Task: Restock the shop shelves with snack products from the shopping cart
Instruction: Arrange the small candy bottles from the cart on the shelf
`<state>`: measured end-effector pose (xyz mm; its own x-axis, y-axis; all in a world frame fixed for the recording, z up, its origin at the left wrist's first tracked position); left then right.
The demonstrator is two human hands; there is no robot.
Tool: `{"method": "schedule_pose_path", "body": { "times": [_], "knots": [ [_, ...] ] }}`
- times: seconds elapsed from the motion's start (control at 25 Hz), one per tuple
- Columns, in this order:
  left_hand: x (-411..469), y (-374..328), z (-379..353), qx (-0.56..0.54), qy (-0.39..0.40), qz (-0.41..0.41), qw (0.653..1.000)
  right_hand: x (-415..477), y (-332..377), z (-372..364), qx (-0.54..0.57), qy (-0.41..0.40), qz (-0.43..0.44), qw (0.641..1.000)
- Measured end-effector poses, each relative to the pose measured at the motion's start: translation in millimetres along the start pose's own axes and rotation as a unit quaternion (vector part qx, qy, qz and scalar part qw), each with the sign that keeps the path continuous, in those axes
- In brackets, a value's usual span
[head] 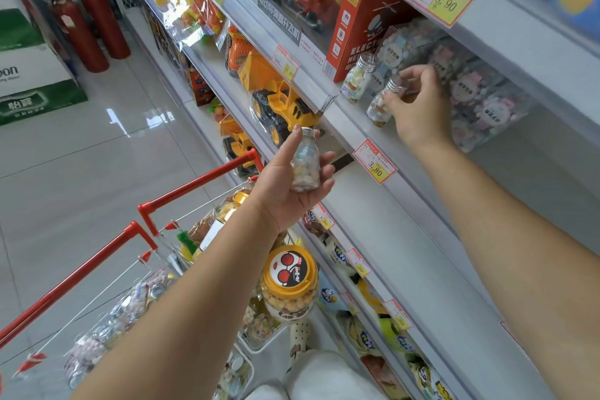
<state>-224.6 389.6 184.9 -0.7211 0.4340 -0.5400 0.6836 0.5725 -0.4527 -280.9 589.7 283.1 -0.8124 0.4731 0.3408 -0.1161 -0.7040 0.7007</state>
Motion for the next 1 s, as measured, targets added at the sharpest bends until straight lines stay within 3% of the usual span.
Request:
{"method": "schedule_pose_path", "body": {
  "times": [0.28,0.44,0.48,0.6,0.64,0.8,1.0],
  "knots": [
    [-1.1,-1.9,-3.6,0.055,0.004,-0.018,0.998,4.3,-3.4,-19.9,0.035,0.045,-0.020,0.998],
    [-4.2,0.2,-6.4,0.145,0.037,-0.073,0.986,-28.8,6.7,14.5,0.046,-0.044,0.031,0.997],
    [-5.1,-0.5,-7.3,0.166,0.030,-0.096,0.981,-40.6,10.1,17.0,0.064,-0.016,0.031,0.997],
    [-8.6,-1.5,-17.9,0.221,0.016,-0.158,0.962,-80.6,14.6,-0.1,0.125,0.220,-0.057,0.966],
    [-9.6,-0.5,-23.3,0.237,0.020,-0.173,0.956,-86.6,13.0,-2.9,0.130,0.252,-0.060,0.957],
    [-13.0,4.1,-32.6,0.173,0.051,-0.151,0.972,-76.5,4.4,8.0,0.232,0.213,-0.067,0.947],
    [-10.8,8.9,-26.5,0.101,0.041,-0.117,0.987,-77.4,-0.4,16.5,0.285,0.231,-0.052,0.929]
  ]
}}
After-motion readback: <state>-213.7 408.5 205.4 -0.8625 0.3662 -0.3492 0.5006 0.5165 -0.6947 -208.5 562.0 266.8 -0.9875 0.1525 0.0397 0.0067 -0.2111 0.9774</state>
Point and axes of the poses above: each hand's wrist, its own x-axis towards the middle knuckle, its own z-axis out of the back of the hand, y = z × x, the point moved 6 cm from there along x, towards the middle knuckle, and after that the axes turned 8 degrees about -y, right-handed, at the moved point
